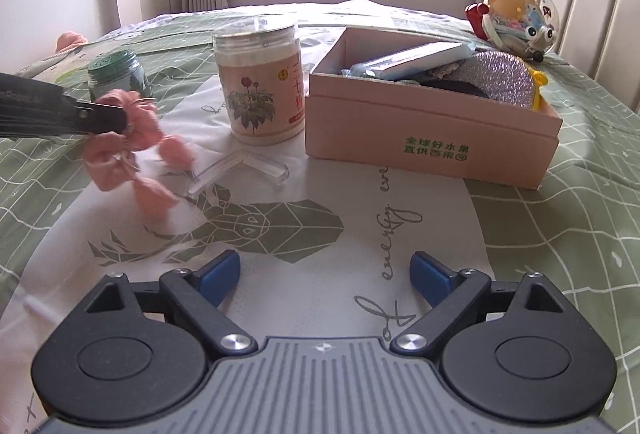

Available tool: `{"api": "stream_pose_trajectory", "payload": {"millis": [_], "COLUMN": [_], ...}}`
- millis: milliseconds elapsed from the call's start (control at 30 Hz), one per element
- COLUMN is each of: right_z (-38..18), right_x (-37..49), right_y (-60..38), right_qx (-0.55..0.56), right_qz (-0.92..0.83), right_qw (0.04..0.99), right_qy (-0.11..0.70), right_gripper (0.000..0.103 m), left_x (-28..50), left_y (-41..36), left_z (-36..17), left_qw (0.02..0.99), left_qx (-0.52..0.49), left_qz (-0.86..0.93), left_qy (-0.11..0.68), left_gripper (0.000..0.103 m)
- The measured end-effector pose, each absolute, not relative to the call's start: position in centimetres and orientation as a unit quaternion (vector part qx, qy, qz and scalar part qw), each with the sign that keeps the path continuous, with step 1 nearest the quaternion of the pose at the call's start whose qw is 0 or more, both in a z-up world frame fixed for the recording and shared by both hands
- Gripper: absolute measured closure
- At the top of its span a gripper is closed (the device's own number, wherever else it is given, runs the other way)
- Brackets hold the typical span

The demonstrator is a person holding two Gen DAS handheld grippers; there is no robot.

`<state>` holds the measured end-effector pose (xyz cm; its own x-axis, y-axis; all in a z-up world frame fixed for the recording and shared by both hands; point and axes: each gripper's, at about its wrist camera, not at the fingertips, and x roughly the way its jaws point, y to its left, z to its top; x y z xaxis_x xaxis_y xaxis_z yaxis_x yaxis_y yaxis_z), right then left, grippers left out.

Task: Organize soft objects
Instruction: 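Lift the scrunchie with the left tool while the right tool grasps the clear hair clip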

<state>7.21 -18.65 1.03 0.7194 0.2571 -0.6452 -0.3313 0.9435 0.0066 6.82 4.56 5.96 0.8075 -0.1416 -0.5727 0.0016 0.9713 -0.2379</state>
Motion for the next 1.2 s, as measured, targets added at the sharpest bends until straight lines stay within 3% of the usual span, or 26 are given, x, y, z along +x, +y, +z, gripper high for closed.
{"api": "stream_pose_trajectory", "payload": {"millis": [233, 567, 700, 800, 1000, 1067, 1200], "right_z": [2.6, 1.7, 0.8, 0.8, 1.7, 2.2, 2.7], "right_x": [8.2, 13.4, 14.1, 14.0, 12.6, 11.9, 10.7], "right_y": [-14.9, -10.6, -9.9, -10.2, -11.4, -12.1, -13.6], "right_qx": [-0.074, -0.041, -0.057, -0.058, -0.079, -0.083, -0.085], "right_qz": [0.184, 0.149, 0.138, 0.139, 0.162, 0.172, 0.175], "right_qw": [0.925, 0.92, 0.913, 0.915, 0.917, 0.915, 0.914], "right_qy": [0.323, 0.361, 0.38, 0.374, 0.356, 0.356, 0.356], "right_gripper": [0.013, 0.013, 0.019, 0.031, 0.039, 0.081, 0.081], "left_x": [6.4, 5.9, 5.9, 5.9, 5.9, 6.0, 5.8], "left_y": [6.5, 7.0, 6.6, 6.4, 5.8, 5.3, 4.0], "left_z": [5.9, 4.9, 4.9, 4.8, 4.9, 5.0, 4.9], "left_qw": [0.946, 0.943, 0.942, 0.941, 0.941, 0.94, 0.939], "left_qx": [-0.115, -0.125, -0.125, -0.124, -0.124, -0.122, -0.117], "left_qz": [-0.023, -0.031, -0.036, -0.04, -0.05, -0.056, -0.078], "left_qy": [0.301, 0.307, 0.309, 0.311, 0.311, 0.312, 0.314], "left_gripper": [0.088, 0.088, 0.088, 0.088, 0.088, 0.088, 0.088]}}
